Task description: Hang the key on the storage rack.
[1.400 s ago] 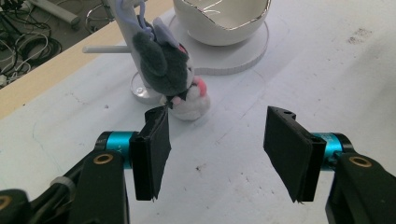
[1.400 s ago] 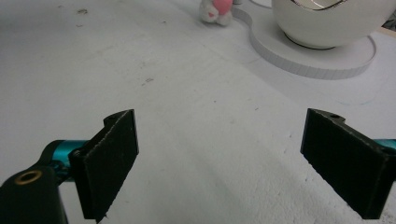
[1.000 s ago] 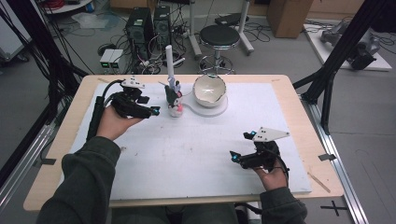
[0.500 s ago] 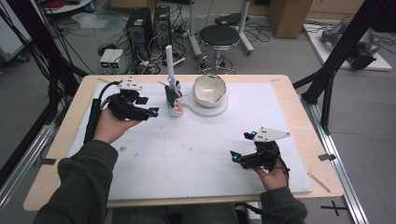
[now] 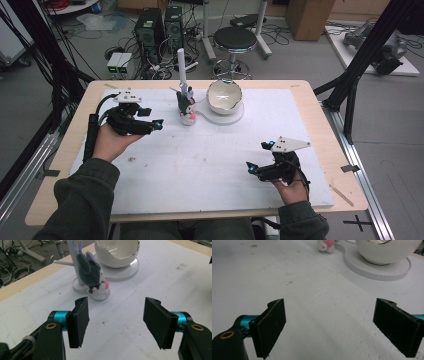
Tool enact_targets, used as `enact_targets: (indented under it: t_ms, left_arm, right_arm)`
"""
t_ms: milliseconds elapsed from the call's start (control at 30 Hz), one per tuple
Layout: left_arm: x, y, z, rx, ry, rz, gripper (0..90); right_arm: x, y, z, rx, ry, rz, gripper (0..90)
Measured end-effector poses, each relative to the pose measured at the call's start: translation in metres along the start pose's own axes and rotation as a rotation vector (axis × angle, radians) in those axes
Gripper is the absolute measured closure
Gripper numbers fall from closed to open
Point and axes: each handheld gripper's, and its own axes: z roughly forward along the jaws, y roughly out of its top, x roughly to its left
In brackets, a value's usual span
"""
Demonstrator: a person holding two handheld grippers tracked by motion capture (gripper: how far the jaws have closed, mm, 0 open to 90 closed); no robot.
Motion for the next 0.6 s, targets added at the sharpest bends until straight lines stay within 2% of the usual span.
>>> enact_targets:
  t_ms: [200, 267, 433, 600]
  left_arm:
    - [-0.003, -0.003, -0.006, -0.029, 0.011, 0.001, 34.9]
    - [-0.004, -0.006, -0.009, -0.056, 0.025, -0.003, 32.6]
    - [-0.006, -0.009, -0.011, -0.087, 0.041, -0.003, 31.0]
    - [-0.007, -0.013, -0.014, -0.128, 0.045, -0.017, 29.3]
  right_arm:
    - [0.0, 0.0, 0.0, 0.0, -0.003, 0.002, 10.2]
    - [0.0, 0.0, 0.0, -0.005, -0.006, -0.002, 10.3]
    - [0.0, 0.0, -0.001, -0.004, -0.008, 0.002, 10.3]
    - [0.0, 0.0, -0.001, -0.004, -0.007, 0.002, 10.2]
